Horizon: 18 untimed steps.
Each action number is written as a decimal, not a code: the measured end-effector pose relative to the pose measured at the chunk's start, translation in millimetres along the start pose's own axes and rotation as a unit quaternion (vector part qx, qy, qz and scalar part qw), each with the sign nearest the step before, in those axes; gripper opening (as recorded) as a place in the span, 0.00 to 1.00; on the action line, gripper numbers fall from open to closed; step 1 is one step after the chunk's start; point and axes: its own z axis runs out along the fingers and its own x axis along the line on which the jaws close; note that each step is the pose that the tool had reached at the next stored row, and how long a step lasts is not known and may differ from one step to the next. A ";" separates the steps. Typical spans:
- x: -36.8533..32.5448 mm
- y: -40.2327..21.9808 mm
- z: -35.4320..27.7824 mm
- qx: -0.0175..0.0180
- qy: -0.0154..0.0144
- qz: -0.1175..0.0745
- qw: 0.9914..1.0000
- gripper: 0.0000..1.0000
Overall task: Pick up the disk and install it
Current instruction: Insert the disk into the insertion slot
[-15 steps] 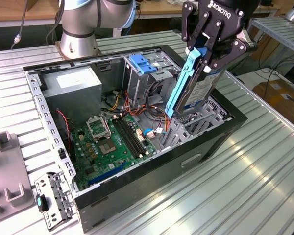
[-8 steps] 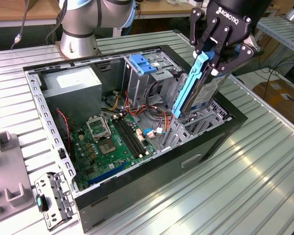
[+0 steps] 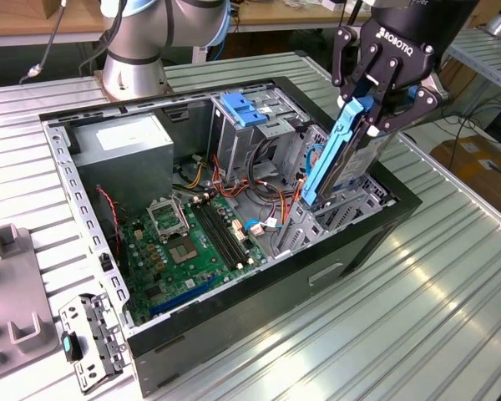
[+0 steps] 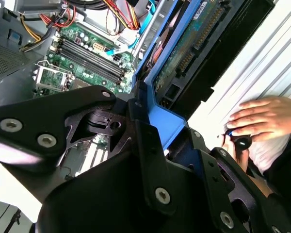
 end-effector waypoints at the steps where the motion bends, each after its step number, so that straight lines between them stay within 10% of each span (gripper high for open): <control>1: 0.0 0.0 0.0 0.000 0.000 0.000 1.000 0.37; 18: -0.2 -5.9 1.4 0.000 0.000 0.000 1.000 0.37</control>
